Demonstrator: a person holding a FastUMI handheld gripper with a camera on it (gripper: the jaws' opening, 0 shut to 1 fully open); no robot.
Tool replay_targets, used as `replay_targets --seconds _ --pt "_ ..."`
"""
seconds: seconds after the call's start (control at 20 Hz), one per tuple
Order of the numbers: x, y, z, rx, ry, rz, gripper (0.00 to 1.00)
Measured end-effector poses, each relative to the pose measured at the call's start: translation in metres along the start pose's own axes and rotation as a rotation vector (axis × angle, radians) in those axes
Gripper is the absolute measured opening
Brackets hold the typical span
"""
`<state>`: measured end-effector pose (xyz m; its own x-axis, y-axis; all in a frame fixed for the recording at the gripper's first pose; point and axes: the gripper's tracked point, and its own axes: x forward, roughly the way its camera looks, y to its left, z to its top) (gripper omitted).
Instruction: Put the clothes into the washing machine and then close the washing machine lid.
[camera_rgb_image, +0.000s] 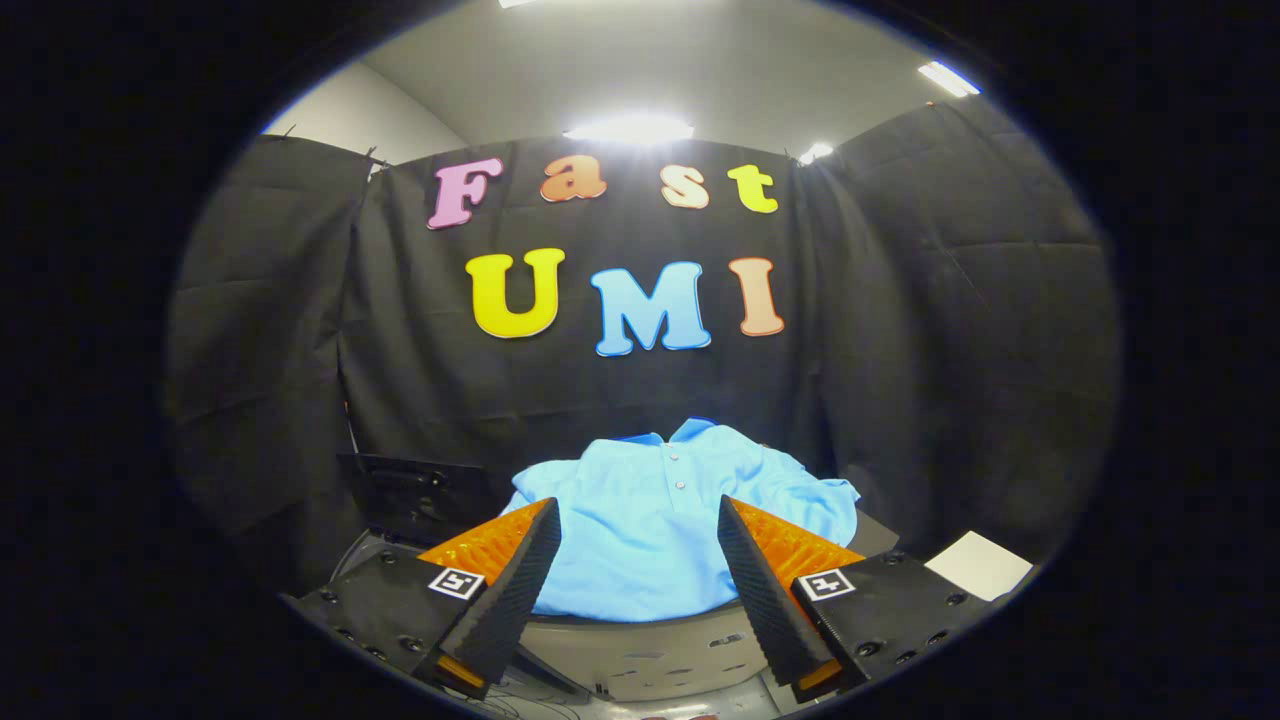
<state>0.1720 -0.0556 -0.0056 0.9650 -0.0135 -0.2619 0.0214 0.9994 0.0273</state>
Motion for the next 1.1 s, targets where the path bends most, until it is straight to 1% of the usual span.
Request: replay_targets --seconds 0.1,0.25,0.45,0.55,0.6,0.7,0.8,0.95,1.1 --pt "0.029 -0.004 -0.005 -0.018 0.074 0.01 0.96" --pt "0.07 -0.007 -0.009 -0.066 0.155 0.016 0.96" --pt "0.113 -0.009 -0.014 -0.137 0.266 0.04 0.96" --pt "0.132 -0.007 -0.016 -0.135 0.314 0.06 0.96" --pt "0.14 -0.007 -0.015 -0.135 0.327 0.057 0.98" --pt "0.156 -0.011 -0.013 -0.139 0.341 0.049 0.98" --pt "0.171 -0.012 -0.021 -0.143 0.367 0.049 0.98" --pt "0.184 -0.022 -0.043 -0.17 0.435 0.03 0.98" --pt "0.186 -0.023 -0.065 -0.174 0.511 0.046 0.98"
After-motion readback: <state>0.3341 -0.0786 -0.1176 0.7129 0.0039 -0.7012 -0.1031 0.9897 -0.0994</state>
